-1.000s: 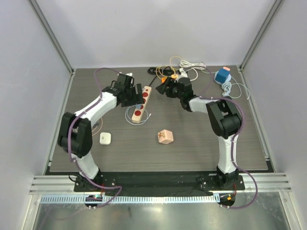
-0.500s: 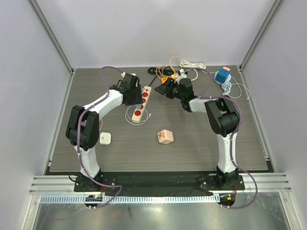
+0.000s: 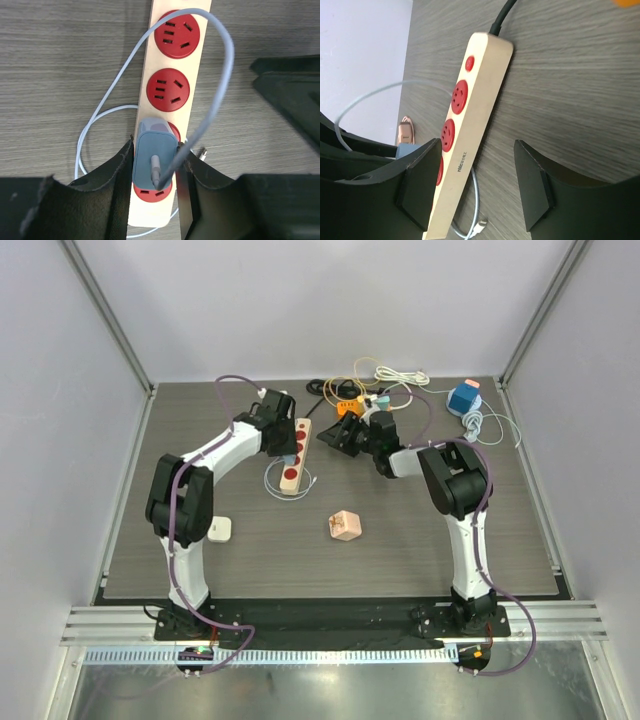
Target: Pull the plug off the socket
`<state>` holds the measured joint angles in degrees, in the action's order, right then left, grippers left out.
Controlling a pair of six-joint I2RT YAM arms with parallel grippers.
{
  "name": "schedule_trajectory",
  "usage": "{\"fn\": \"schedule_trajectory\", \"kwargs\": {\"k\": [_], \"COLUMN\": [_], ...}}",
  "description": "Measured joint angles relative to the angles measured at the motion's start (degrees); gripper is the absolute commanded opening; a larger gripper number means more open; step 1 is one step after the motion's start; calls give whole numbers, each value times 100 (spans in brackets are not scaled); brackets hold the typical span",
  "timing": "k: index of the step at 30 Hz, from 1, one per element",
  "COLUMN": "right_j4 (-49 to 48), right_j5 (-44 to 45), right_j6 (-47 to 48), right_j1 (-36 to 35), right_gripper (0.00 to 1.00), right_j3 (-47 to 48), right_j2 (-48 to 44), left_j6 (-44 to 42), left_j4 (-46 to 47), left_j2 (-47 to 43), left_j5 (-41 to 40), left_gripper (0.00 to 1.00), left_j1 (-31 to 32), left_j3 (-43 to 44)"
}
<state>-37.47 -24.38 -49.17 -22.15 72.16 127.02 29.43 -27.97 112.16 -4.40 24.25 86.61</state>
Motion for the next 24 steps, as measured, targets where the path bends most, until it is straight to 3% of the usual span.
{"fn": "schedule_trajectory", "kwargs": {"k": [17,22,24], "right_j4": [-859,-870,-881], "right_j5": [-627,-647,-654], "right_j6": [-1047,-1169,-1233], "right_j1": [-321,-439,-476], "right_gripper": [67,56,41], "right_j3": [625,649,680], "right_j2": [881,955,968], "left_j6": [131,188,190], "left_j4": [-101,-101,-101], "left_j2": [-48,-118,-151], "left_j5": [295,413,450], "left_gripper": [0,0,0], "left_j1": [0,0,0], "left_j3": [243,243,243]}}
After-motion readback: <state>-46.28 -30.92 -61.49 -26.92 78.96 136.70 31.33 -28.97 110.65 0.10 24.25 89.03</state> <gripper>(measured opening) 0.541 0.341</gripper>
